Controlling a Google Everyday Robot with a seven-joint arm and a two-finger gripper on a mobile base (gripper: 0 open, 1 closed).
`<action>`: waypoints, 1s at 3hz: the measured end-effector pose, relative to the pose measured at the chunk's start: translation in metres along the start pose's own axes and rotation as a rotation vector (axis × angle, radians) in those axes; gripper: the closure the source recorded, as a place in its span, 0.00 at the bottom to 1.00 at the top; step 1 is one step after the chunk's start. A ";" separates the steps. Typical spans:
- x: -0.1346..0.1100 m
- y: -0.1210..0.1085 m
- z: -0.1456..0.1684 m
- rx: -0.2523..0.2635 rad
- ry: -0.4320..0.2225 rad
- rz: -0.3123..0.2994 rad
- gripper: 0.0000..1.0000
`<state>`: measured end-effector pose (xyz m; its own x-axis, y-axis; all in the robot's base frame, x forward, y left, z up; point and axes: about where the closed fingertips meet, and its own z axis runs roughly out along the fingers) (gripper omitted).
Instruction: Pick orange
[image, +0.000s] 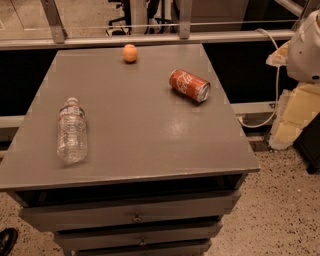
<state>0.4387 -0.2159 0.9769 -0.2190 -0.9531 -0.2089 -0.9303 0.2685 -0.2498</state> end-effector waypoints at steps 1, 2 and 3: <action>-0.001 0.000 0.000 0.003 -0.002 -0.002 0.00; -0.041 -0.039 0.026 0.039 -0.108 -0.022 0.00; -0.080 -0.074 0.051 0.057 -0.197 -0.034 0.00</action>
Offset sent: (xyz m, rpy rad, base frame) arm 0.1004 0.0591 -0.0163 0.1657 -0.1274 0.0818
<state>0.5401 -0.1527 0.9640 -0.1211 -0.9173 -0.3794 -0.9167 0.2500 -0.3119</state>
